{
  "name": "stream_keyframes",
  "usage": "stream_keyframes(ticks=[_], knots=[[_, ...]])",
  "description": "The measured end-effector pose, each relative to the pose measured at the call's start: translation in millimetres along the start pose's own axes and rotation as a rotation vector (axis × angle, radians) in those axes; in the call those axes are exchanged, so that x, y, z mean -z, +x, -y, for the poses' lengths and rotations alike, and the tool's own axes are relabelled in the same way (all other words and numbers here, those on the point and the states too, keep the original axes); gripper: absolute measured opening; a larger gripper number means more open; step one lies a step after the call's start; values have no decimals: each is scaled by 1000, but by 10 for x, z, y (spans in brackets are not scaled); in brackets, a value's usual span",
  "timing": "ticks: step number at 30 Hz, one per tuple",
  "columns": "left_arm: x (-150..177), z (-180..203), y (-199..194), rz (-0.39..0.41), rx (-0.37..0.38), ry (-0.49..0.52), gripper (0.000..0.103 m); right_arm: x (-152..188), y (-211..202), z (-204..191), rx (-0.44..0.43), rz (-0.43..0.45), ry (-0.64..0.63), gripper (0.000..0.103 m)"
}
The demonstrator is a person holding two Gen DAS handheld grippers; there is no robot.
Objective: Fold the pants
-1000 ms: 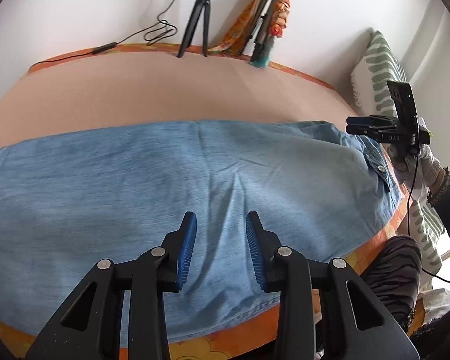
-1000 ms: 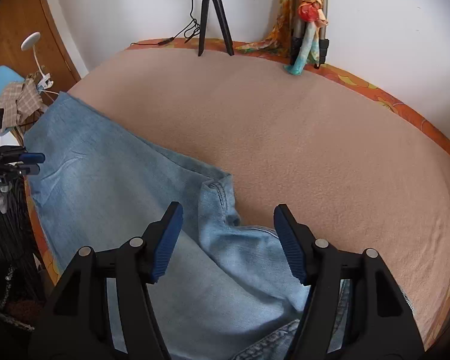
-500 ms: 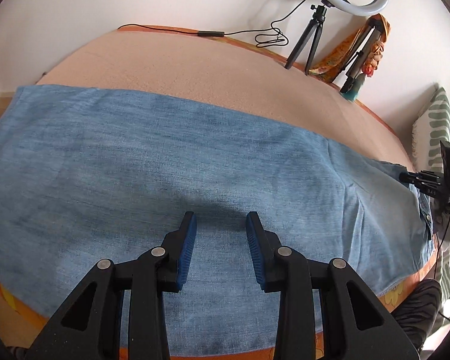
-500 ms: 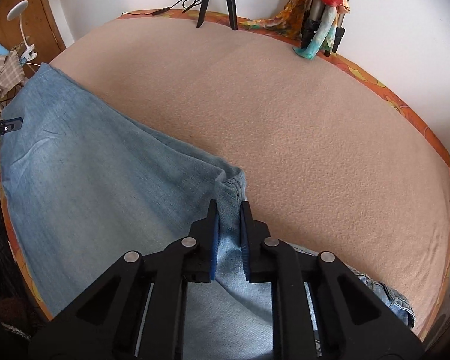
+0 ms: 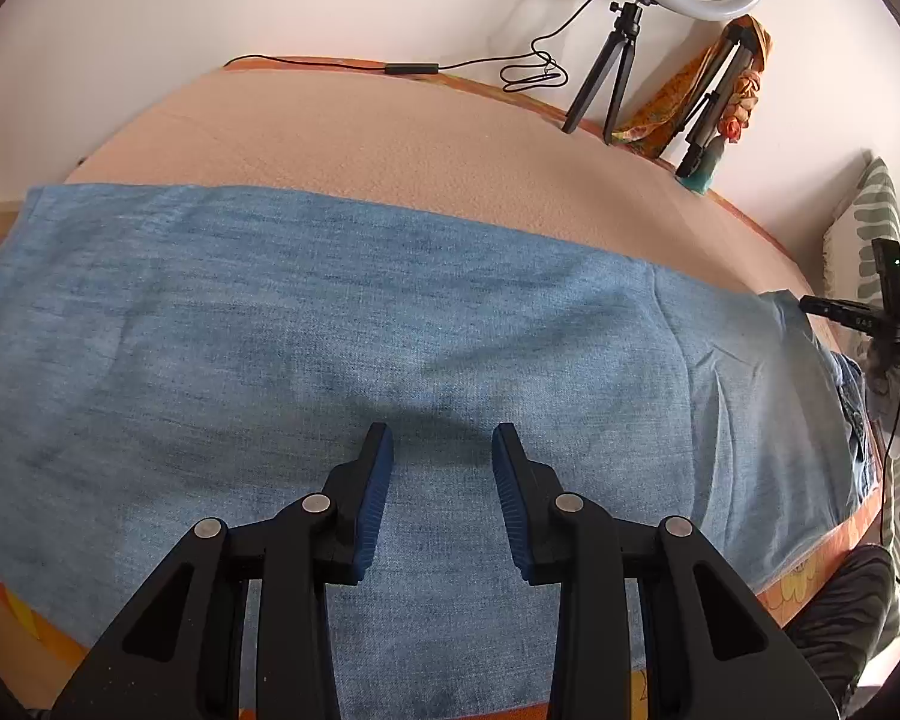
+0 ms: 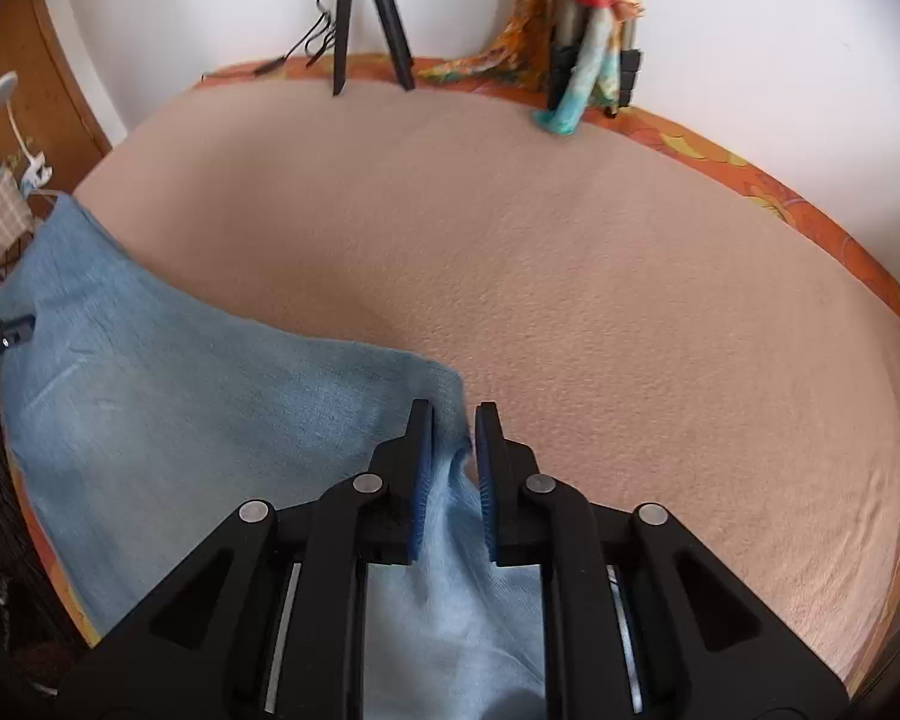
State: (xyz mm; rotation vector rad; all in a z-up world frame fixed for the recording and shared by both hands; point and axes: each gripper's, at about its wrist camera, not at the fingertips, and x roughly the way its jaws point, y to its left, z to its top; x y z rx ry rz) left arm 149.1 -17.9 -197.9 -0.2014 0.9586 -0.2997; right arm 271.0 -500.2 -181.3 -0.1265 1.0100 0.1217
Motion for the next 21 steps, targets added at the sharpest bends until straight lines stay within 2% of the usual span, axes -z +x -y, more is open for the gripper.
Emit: stream_keyframes(ticks=[1, 2, 3, 4, 6, 10, 12, 14, 17, 21], knots=[[-5, 0, 2, 0, 0, 0, 32, 53, -168, 113, 7, 36, 30, 35], [-2, 2, -4, 2, 0, -4, 32, 127, -336, 240, 29, 71, 67, 50], [-1, 3, -5, 4, 0, -7, 32, 220, -499, 381, 45, 105, 113, 59], [8, 5, -6, 6, -1, -7, 32, 340, -649, 539, 53, 134, 162, 60], [19, 12, -5, 10, -5, -6, 32, 627, -873, 887, 77, 170, 282, 70], [34, 25, -4, 13, -12, -6, 32, 1222, -1044, 1493, 81, 189, 507, 73], [23, 36, 4, 9, -18, -1, 32, 1457, -1003, 1710, 57, 184, 599, 79], [15, 50, 12, 5, -26, 9, 32, 1600, -910, 1857, 11, 181, 661, 79], [6, 60, 21, -2, -33, 15, 32, 1639, -737, 1893, -63, 178, 677, 79], [7, 80, 27, -3, -43, 20, 33, 1578, -501, 1727, -69, 133, 616, 78]])
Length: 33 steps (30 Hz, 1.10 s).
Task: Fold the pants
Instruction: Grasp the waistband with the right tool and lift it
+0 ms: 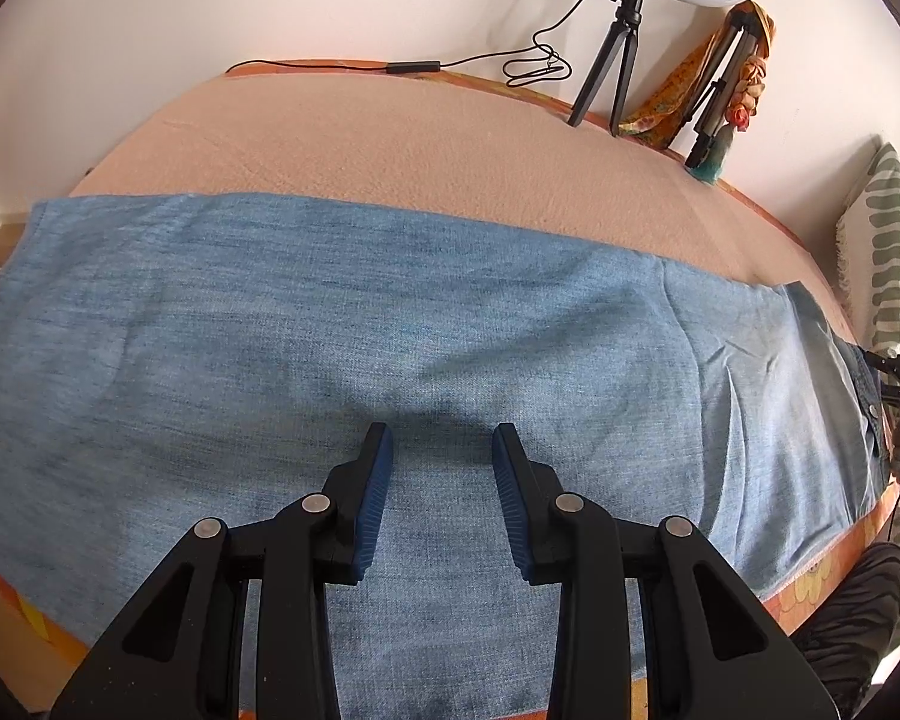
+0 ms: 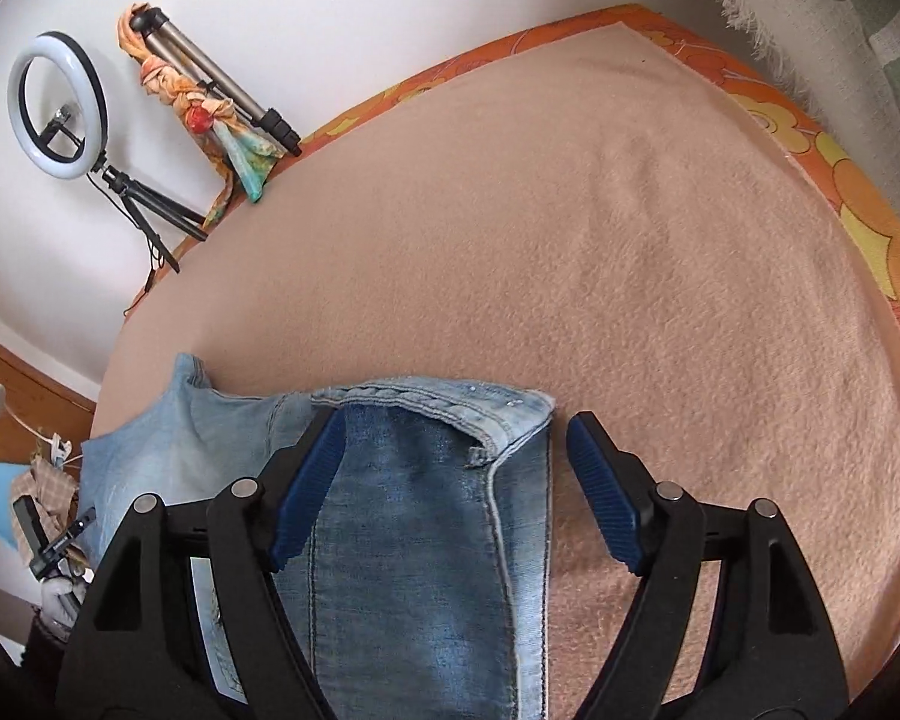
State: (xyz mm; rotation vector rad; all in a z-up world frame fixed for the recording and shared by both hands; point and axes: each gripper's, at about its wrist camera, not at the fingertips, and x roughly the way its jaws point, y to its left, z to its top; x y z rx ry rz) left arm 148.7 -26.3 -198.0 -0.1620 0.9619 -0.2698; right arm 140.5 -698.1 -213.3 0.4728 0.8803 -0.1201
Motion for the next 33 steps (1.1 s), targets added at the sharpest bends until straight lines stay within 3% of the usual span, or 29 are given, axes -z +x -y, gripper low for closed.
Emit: stream_keyframes(ticks=[1, 2, 3, 4, 9, 12, 14, 17, 23, 25, 32, 33], knots=[[3, 4, 0, 1, -2, 2, 32, 35, -4, -50, 10, 11, -25, 75], [0, 7, 3, 1, -3, 3, 32, 58, 4, -76, 3, 5, -24, 60], [-1, 11, 5, 2, -3, 5, 33, 83, 12, -87, -21, -4, -8, 27], [-3, 11, 6, 2, -3, 7, 33, 113, 11, -96, -36, -19, 12, 19], [-2, 33, 14, 10, 0, 22, 37, 173, -464, -242, 20, 127, 50, 10], [7, 41, 14, 17, 5, 36, 39, 150, -444, -240, 164, 117, -3, 9], [9, 32, 13, 21, 10, 37, 39, 145, -255, -178, 214, 63, 9, 9], [6, 2, 1, 22, 28, 14, 39, 165, -115, -187, 263, 49, -8, 11], [-9, -65, -64, 34, 76, -36, 39, 158, -404, -276, 312, 103, -13, 45], [-28, -54, -151, 51, 82, -32, 39, 149, -579, -345, 302, 135, -6, 52], [-251, -277, -707, 136, 127, -132, 39, 149, -1062, -948, 198, 231, -64, 56], [-282, -332, -811, 152, 129, -144, 45, 153, -1109, -1064, 178, 241, -79, 58]])
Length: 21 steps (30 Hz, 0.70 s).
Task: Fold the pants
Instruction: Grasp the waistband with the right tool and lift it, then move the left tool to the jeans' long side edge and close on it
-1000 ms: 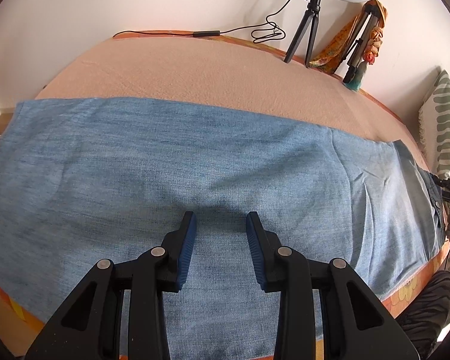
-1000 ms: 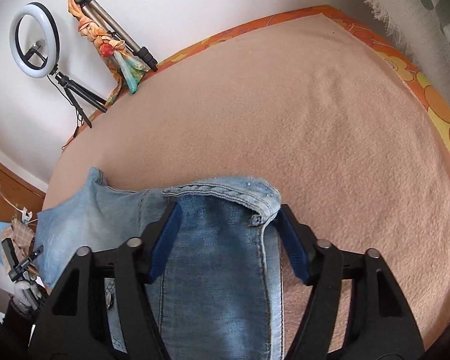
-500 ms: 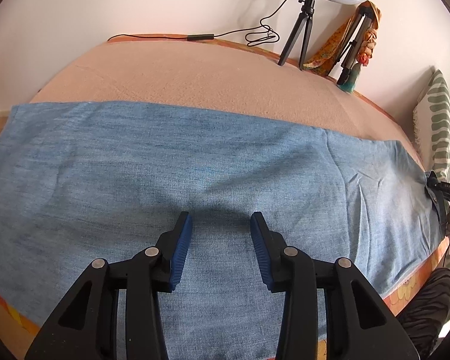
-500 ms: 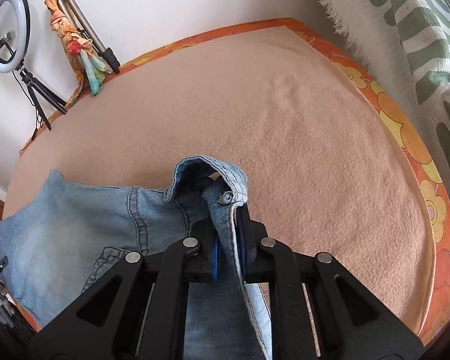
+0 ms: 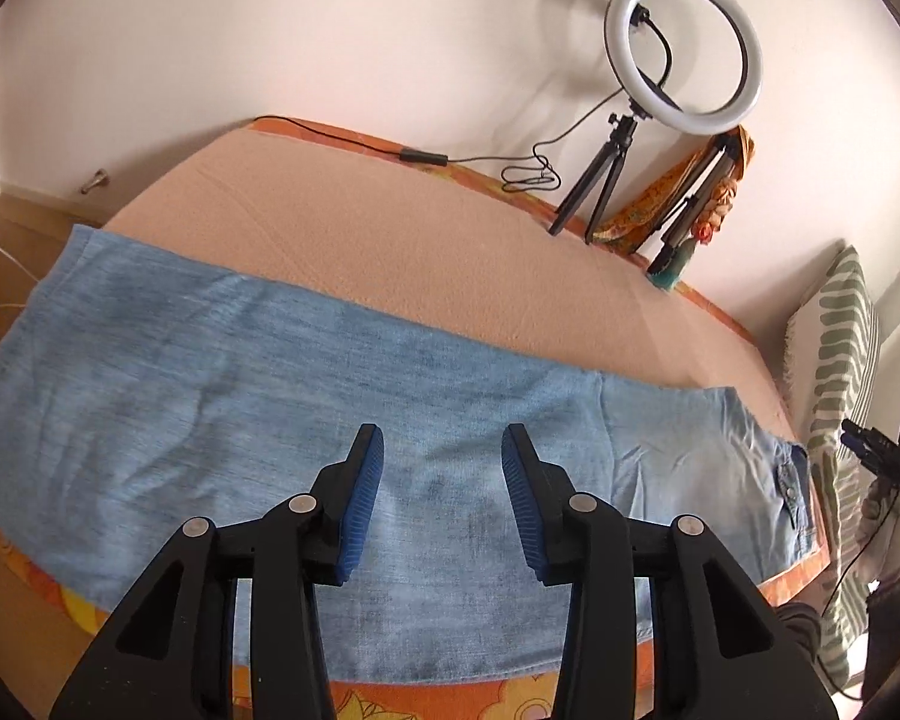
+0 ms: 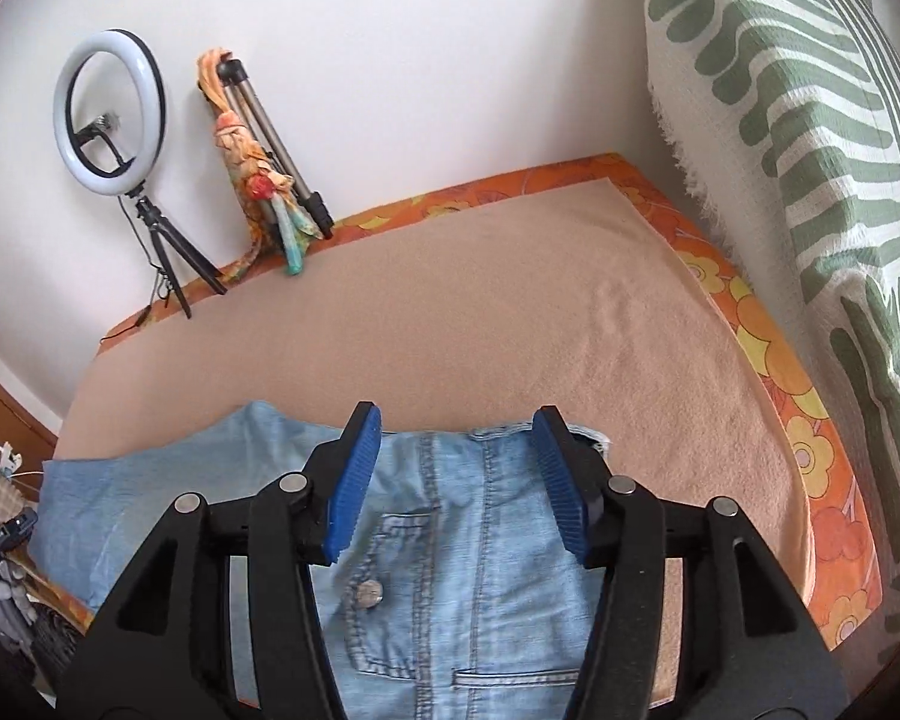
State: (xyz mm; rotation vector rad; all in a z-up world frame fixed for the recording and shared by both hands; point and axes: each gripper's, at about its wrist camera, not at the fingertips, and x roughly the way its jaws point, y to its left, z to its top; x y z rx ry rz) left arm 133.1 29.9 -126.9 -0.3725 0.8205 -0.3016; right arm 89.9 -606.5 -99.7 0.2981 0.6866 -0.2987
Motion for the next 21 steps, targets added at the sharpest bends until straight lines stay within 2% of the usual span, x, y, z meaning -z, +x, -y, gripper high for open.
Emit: stream_keyframes(ticks=[1, 2, 6, 12, 16, 19, 21], knots=[[-32, -45, -109, 22, -2, -11, 51, -1, -52, -119, -21, 6, -12, 59], [-56, -98, -215, 44, -2, -23, 53, 7, -93, -240, -41, 9, -28, 62], [-141, -415, -621, 112, 5, -90, 54, 77, -233, -751, -94, 27, -121, 71], [-226, -1003, -1216, 200, -48, -183, 54, 176, -364, -1419, -184, 43, -207, 71], [-232, -1438, -1640, 265, -113, -248, 54, 216, -397, -1818, -237, 45, -263, 71], [-139, -1755, -1786, 279, -151, -296, 54, 236, -372, -2092, -272, 37, -290, 71], [-16, -1954, -1759, 258, -166, -331, 54, 265, -327, -2265, -285, 28, -306, 71]])
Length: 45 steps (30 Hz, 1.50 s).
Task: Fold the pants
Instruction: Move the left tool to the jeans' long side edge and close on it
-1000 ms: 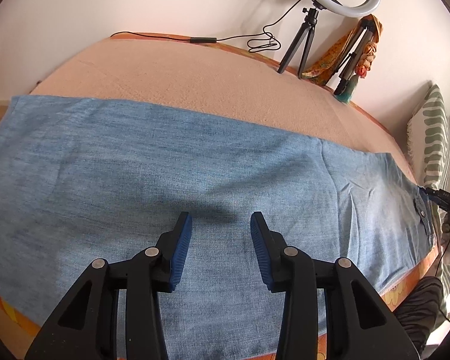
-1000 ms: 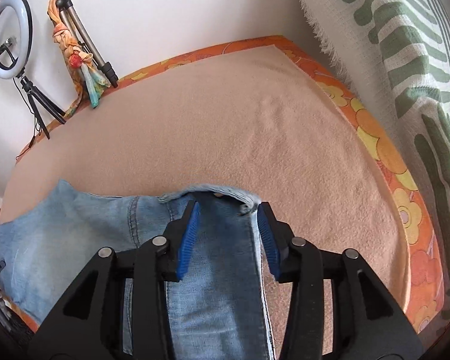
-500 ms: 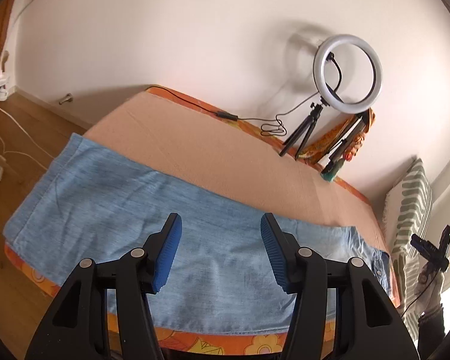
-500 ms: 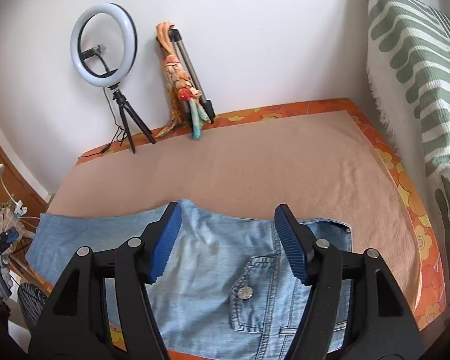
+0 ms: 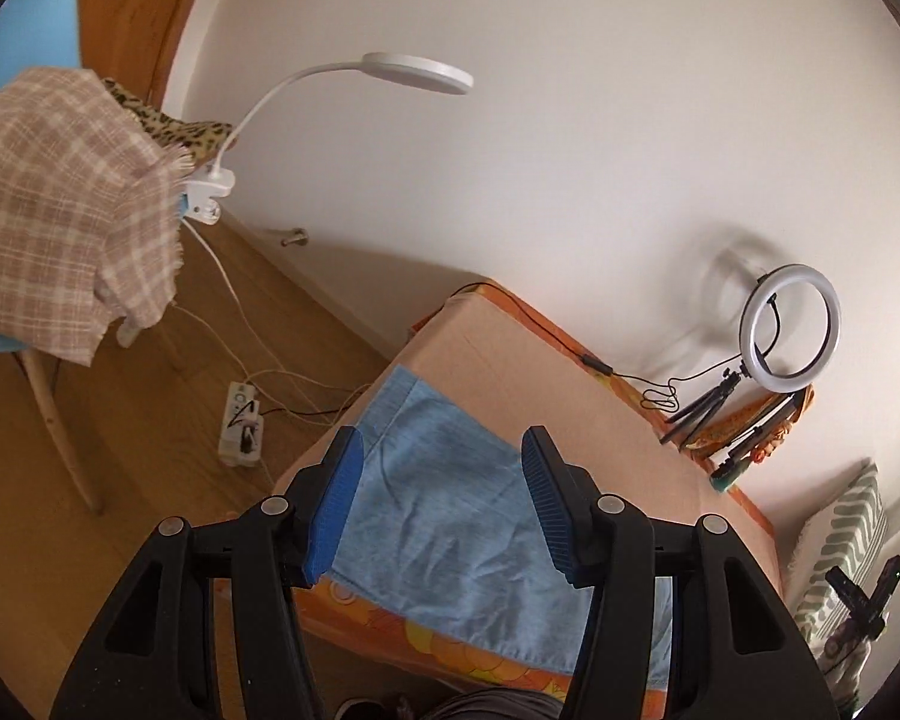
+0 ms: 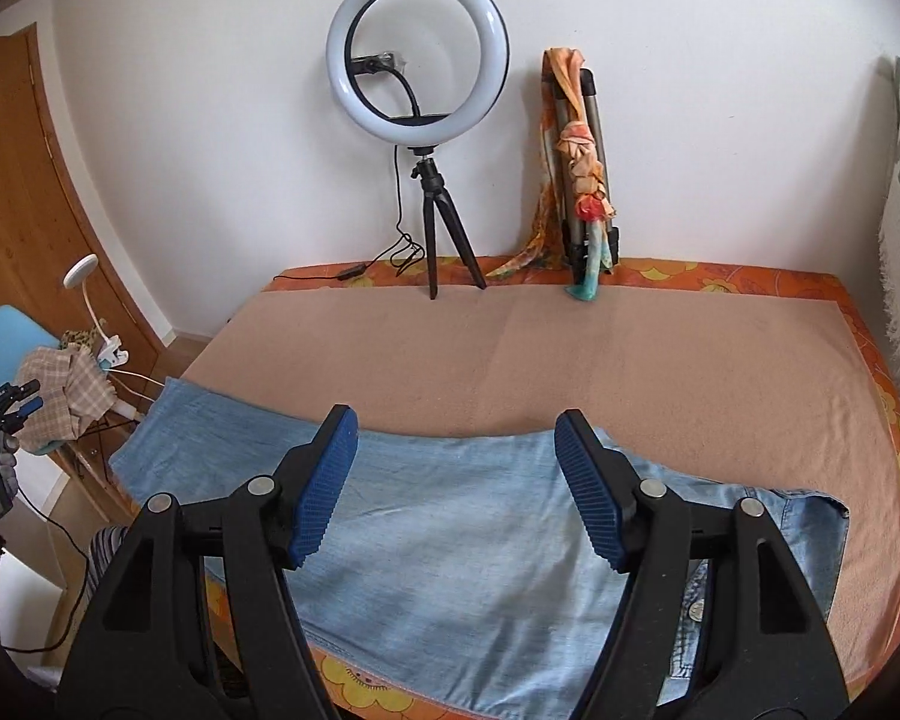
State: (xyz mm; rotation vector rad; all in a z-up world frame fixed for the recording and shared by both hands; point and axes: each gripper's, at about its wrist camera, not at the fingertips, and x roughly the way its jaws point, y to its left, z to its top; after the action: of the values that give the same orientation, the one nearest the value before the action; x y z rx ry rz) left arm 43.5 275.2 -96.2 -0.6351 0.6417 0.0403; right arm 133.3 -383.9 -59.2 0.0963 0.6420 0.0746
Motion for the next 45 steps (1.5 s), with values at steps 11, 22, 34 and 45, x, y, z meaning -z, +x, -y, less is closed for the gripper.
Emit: stream_keyframes(ticks=[11, 22, 34, 45], knots=[[734, -988, 702, -144, 93, -331, 54, 17, 342, -699, -75, -64, -59, 71], [900, -1308, 1087, -156, 126, -457, 54, 9, 467, -936, -76, -83, -42, 71], [916, -1276, 1234, -163, 152, -443, 54, -35, 508, -1024, -87, -86, -32, 71], [914, -955, 1353, -157, 87, -343, 52, -3, 721, -1154, -127, -134, -47, 71]])
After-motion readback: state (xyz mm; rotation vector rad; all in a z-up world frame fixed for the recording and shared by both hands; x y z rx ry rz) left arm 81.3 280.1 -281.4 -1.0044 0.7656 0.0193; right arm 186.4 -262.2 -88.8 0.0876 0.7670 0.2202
